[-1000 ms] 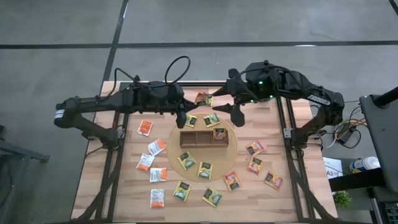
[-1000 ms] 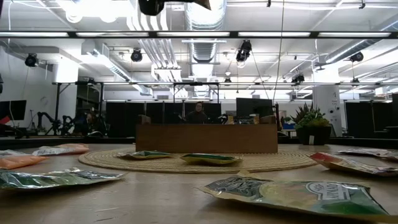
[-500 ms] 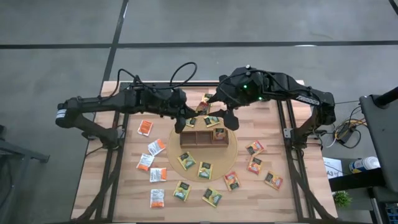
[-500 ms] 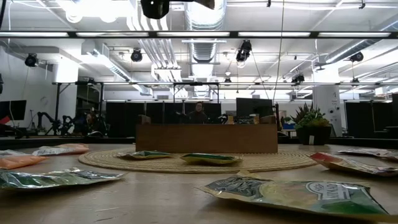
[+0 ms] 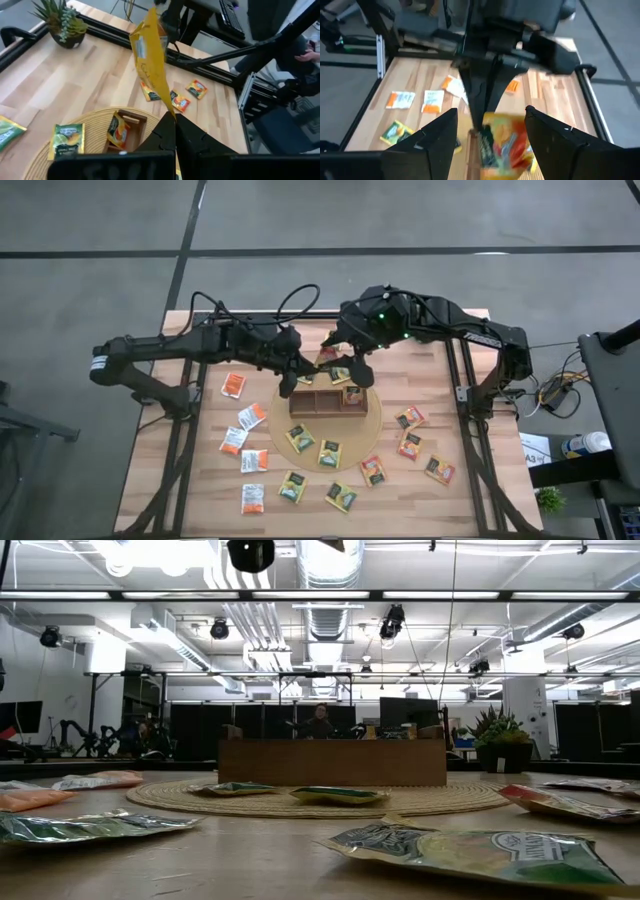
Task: Pick & Place Tea
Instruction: Put the orange tea bag into the right section of the wooden organizer
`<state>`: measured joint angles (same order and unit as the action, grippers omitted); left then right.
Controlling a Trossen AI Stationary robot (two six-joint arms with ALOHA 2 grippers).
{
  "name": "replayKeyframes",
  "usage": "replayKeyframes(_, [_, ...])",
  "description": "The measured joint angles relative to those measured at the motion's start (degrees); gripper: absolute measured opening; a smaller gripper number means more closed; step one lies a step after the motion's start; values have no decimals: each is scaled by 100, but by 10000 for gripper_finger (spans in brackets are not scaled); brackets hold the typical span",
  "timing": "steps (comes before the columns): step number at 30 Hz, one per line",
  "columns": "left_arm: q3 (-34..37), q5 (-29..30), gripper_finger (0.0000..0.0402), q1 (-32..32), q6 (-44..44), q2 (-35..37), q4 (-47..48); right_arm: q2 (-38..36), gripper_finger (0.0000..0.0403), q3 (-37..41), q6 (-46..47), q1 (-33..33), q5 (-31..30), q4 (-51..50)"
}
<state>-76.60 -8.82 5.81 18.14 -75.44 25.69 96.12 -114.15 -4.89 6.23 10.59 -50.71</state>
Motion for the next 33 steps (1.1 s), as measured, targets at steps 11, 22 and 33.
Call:
replayKeyframes(11, [2, -212, 0, 2, 4, -15, 9, 50, 228, 4, 190, 178, 308, -40])
replayKeyframes(22, [2, -210, 0, 2, -5, -15, 9, 50, 175, 55, 292, 208, 491, -140])
replayKeyframes(33, [2, -242, 0, -1, -9, -15, -142, 52, 143, 144, 446, 230, 450, -368])
